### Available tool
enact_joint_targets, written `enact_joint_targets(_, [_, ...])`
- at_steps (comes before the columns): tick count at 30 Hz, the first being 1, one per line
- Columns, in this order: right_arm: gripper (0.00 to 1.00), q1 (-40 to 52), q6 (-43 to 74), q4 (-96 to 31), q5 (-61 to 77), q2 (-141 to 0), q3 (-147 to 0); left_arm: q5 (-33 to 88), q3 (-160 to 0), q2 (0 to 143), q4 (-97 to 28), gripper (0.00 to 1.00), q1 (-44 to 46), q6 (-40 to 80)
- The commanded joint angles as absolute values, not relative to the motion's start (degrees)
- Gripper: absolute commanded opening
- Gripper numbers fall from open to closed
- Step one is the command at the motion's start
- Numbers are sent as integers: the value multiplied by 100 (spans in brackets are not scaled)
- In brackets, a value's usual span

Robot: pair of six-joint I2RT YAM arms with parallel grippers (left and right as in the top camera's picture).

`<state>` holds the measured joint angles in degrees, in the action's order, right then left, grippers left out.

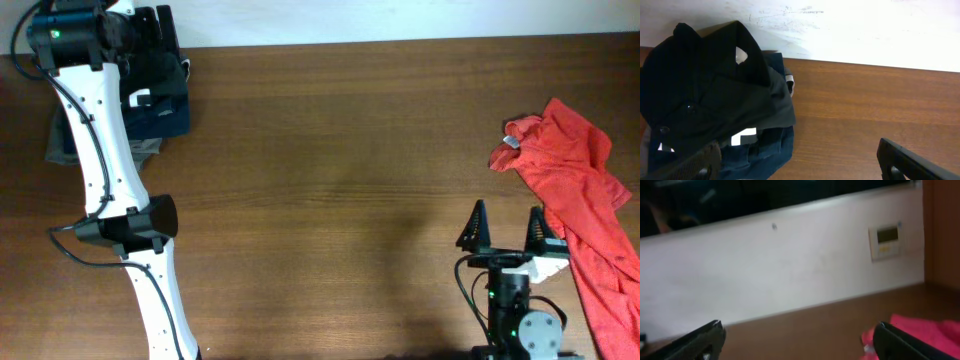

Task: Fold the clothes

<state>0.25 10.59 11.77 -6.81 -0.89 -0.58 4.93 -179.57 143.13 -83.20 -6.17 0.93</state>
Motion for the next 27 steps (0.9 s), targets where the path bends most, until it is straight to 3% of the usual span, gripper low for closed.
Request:
enact_joint_targets(1, [99,75,1098,867,-635,-25,-32,515,-17950,14333,-8324,99,-626,89])
enact_joint_targets(14, [99,75,1098,-425,-626,-25,-32,513,-17950,14333,-8324,99,-626,86])
enact_joint_targets(27, [99,75,1096,-410,-626,-69,-32,513,-17950,14333,-8324,99,-626,86])
